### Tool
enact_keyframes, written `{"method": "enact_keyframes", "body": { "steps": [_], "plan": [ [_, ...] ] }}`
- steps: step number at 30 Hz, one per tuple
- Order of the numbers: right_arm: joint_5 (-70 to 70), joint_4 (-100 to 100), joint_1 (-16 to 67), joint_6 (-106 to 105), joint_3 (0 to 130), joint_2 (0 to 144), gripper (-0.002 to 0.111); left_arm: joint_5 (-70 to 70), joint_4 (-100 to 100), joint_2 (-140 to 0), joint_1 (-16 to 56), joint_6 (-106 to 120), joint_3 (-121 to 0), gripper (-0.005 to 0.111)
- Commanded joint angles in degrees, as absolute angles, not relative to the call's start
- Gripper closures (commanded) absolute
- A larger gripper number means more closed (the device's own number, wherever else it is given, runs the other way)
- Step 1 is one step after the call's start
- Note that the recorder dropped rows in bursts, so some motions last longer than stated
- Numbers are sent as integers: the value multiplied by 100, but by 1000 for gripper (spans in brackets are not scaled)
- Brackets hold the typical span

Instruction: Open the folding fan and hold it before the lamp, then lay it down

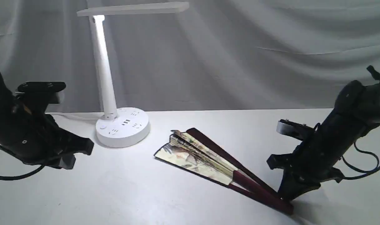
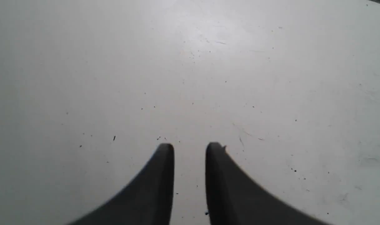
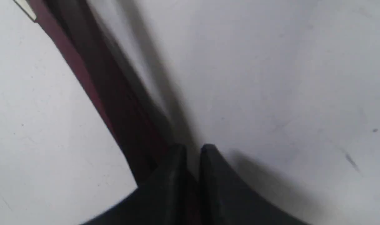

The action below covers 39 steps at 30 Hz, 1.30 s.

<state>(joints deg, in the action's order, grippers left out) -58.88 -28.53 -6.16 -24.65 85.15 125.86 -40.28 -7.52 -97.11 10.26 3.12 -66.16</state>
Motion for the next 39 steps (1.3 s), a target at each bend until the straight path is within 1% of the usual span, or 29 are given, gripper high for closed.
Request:
{"method": "enact_keyframes", "body": {
  "steps": [1,9,15,20,23,26,28,30,35,39],
  "plan": [
    [-5567,-2996,-367,-2657,8129,12303,100,-4128,-803,-9698,1061,304,-6663,89],
    [-5489,-3131,10,-2737,7930,12209,100,-4299,-808,-9698,1061,314,-6663,89],
    [-4896,-3076,-125,-2746,7930,11986,100,-4336,-808,-9698,1061,304,-6663,89],
    [-4453,-3887,-305,-3058,7942,11853,99,-4206,-808,-9698,1061,304,-6663,89],
    [-4411,-4462,-336,-3520,7942,11942,94,-4164,-808,-9698,1061,304,-6663,89],
    [-4342,-4937,-336,-3947,7942,12106,83,-4164,-808,-9698,1061,304,-6663,89],
    [-4259,-5239,-336,-4201,7942,12159,77,-4164,-808,-9698,1061,304,-6663,89],
    [-4144,-5506,-336,-4325,7942,12173,76,-4164,-808,-9698,1061,304,-6663,89],
    [-4152,-6473,-345,-4962,7942,12344,76,-4156,-808,-9698,1061,304,-6663,89],
    [-4196,-6815,-357,-5228,8059,12553,76,-4156,-808,-9698,1061,304,-6663,89]
  ]
}}
